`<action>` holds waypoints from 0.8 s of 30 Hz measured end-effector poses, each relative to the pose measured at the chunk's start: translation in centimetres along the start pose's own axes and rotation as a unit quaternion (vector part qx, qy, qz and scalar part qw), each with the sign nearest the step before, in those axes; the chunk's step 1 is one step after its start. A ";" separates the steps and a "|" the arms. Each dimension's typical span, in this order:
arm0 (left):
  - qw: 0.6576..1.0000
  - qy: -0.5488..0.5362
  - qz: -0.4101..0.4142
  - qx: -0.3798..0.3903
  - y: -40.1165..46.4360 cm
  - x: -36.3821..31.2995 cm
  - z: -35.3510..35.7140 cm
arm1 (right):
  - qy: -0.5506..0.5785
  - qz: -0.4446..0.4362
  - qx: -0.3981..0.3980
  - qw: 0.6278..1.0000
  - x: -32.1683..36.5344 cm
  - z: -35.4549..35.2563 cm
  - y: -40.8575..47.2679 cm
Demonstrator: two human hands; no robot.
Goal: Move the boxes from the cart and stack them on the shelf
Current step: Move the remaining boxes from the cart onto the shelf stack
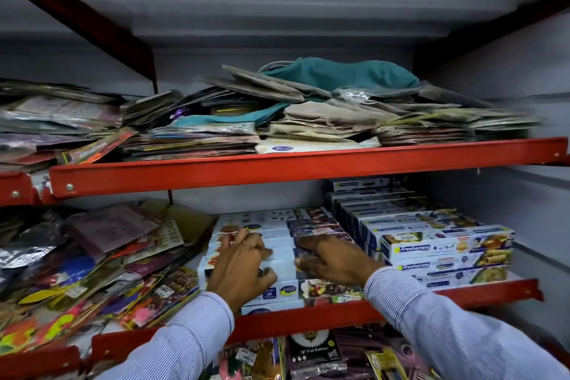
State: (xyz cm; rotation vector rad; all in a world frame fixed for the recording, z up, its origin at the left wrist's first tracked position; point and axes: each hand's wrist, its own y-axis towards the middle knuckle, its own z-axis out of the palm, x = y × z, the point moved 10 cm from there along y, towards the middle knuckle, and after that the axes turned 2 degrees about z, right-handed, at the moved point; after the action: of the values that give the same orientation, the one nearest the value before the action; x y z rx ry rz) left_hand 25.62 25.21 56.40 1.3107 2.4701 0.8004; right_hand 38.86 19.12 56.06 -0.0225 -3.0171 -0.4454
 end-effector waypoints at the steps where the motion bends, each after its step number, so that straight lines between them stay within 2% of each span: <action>1: 1.000 0.000 0.001 -0.009 -0.3 0.2 0.2 | -0.006 0.000 -0.003 1.000 0.1 0.3 -0.2; 5: 0.998 -0.056 -0.012 -0.012 -0.6 0.3 1.1 | -0.009 -0.018 -0.018 1.000 0.1 0.7 -0.4; 12: 0.999 -0.050 -0.005 -0.020 0.1 -0.2 1.3 | 0.002 -0.026 -0.008 1.000 -0.7 1.1 0.2; 17: 0.999 -0.035 0.002 -0.040 -0.7 -0.1 1.3 | -0.030 -0.031 -0.020 0.999 -1.1 1.8 0.0; 20: 0.998 -0.019 -0.001 -0.059 -2.0 0.2 1.5 | -0.068 -0.040 -0.084 0.993 -0.6 2.2 -1.4; 24: 0.999 0.020 -0.003 -0.048 -4.2 0.6 2.7 | -0.108 0.017 -0.171 0.979 -0.9 3.1 -3.1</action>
State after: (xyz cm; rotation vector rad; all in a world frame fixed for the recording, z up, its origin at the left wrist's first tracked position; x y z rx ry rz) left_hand 23.60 24.77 51.85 1.2646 2.4316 0.9408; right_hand 39.44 17.01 52.11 -0.1570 -3.0960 -1.0154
